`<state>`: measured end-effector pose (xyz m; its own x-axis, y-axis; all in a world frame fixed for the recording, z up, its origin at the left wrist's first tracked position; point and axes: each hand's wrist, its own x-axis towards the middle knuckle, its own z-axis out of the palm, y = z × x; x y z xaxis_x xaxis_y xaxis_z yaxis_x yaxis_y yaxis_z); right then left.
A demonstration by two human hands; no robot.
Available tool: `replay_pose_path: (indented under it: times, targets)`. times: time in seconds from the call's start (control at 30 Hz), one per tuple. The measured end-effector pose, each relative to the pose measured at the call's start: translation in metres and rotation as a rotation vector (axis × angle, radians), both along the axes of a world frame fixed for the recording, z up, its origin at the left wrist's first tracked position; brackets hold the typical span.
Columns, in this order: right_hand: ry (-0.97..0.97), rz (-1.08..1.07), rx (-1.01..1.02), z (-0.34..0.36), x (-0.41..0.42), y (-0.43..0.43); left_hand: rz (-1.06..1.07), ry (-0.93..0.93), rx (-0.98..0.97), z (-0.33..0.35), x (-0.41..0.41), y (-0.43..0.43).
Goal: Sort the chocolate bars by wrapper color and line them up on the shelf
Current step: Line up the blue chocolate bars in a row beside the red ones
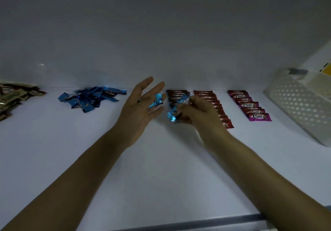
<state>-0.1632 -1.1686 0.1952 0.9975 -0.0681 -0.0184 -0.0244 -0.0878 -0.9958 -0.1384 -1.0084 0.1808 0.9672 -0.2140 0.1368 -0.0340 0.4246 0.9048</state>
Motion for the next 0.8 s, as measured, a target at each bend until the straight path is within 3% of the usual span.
replay_pose_path:
  times: [0.23, 0.43, 0.63, 0.8]
  targets:
    - [-0.155, 0.09, -0.627, 0.007, 0.004, -0.051, 0.096, -0.199, 0.345, -0.01, -0.002, -0.005]
    - [-0.445, 0.379, -1.086, -0.018, -0.003, -0.037, 0.156, -0.269, 0.527, -0.013, -0.005, -0.005]
    - [-0.499, 0.348, -1.041, -0.03, 0.001, -0.029, 0.208, -0.253, 0.538, -0.015, -0.003, -0.003]
    - [-0.458, 0.297, -0.774, -0.033, -0.001, -0.033, 0.235, -0.225, 0.53, -0.017, -0.002, -0.003]
